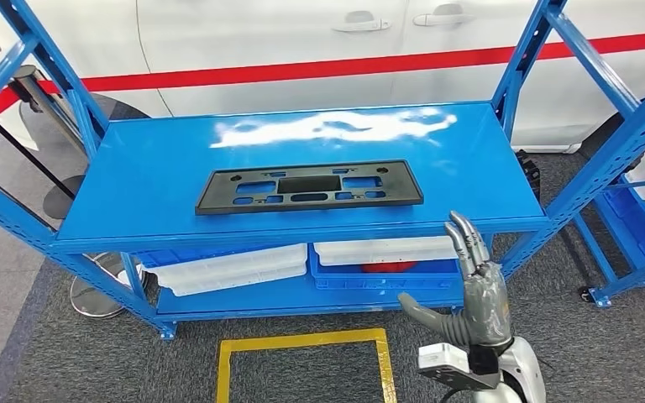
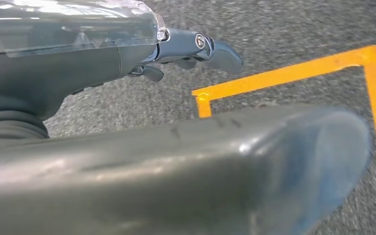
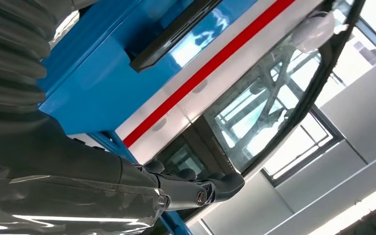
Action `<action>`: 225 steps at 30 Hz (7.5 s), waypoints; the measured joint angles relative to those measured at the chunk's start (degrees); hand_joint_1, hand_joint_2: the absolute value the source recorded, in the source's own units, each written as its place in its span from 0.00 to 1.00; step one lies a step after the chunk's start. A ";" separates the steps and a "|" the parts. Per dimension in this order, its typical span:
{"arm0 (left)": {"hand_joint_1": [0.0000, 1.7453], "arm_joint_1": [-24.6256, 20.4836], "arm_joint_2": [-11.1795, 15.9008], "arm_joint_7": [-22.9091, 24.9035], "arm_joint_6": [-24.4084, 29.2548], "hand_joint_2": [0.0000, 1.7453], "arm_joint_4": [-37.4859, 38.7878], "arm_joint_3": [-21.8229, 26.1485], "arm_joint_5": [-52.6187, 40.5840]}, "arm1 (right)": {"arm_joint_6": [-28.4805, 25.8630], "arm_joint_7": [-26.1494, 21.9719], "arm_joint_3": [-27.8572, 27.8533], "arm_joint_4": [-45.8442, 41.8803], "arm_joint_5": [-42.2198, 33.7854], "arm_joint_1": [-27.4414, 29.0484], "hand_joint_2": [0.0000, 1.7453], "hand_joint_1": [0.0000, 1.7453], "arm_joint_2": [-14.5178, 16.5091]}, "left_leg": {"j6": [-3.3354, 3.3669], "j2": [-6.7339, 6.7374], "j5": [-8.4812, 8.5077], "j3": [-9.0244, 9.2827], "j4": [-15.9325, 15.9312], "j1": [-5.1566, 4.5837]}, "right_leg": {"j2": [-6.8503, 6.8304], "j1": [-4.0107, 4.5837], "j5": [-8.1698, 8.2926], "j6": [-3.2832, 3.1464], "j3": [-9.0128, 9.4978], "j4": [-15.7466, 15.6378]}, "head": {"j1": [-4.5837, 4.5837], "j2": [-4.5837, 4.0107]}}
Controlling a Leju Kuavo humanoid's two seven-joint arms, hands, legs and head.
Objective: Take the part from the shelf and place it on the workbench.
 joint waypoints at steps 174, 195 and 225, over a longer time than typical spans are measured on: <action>0.00 -0.88 -2.42 7.37 8.19 0.00 0.27 11.02 0.49 | 21.58 -13.58 -12.09 -15.92 -44.47 15.39 1.00 1.00 3.42 | 0.65 7.08 5.88 0.11 -7.01 -0.34 | -3.55 0.24 -2.24 1.52 3.49 -0.68 | -0.06 0.00; 0.00 -1.19 -1.67 6.51 9.74 0.00 0.30 14.44 3.74 | 22.44 -13.55 -11.14 -15.98 -41.06 18.15 1.00 1.00 8.89 | 3.38 1.62 2.68 7.29 -11.98 -1.07 | 0.83 0.70 -3.26 1.76 -9.05 9.88 | -0.09 -0.01; 0.00 -1.48 -2.51 8.11 12.87 0.00 0.26 18.91 6.99 | 23.36 -12.80 -4.34 -7.23 -40.05 11.55 1.00 1.00 12.56 | 3.03 0.66 3.85 5.87 -11.71 -0.83 | 1.41 1.45 -4.12 0.99 -4.69 7.91 | -0.11 -0.01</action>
